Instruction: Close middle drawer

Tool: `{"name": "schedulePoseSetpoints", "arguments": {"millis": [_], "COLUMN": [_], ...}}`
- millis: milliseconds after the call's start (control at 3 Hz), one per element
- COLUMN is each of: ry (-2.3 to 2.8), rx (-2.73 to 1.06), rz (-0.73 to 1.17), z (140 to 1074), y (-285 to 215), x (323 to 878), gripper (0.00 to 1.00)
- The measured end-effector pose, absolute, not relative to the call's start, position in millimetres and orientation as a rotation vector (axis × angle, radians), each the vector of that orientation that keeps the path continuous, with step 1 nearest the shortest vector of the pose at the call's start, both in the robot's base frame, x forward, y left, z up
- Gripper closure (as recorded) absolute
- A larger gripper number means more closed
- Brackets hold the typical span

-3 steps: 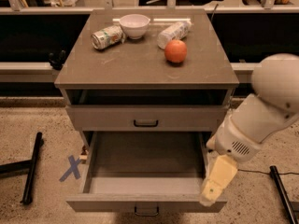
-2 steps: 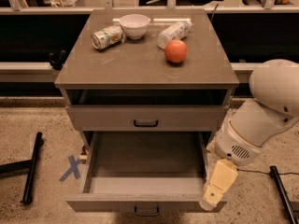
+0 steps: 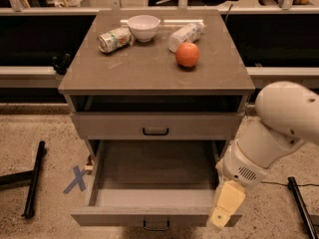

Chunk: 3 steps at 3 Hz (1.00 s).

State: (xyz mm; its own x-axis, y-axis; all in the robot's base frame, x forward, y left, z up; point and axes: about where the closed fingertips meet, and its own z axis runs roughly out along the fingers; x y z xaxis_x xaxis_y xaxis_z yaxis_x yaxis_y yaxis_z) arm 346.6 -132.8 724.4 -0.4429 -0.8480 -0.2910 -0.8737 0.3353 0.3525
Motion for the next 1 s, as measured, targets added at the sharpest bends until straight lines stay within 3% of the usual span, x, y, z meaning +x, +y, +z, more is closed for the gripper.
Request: {"name": "schedulePoseSetpoints", "arguments": {"millis": [1000], "ry": [2.712], "rx": [-1.429], "rz": [0.970], "z": [572.3], "y": [-124.2], "x": [331.6], "gripper": [0.00]}}
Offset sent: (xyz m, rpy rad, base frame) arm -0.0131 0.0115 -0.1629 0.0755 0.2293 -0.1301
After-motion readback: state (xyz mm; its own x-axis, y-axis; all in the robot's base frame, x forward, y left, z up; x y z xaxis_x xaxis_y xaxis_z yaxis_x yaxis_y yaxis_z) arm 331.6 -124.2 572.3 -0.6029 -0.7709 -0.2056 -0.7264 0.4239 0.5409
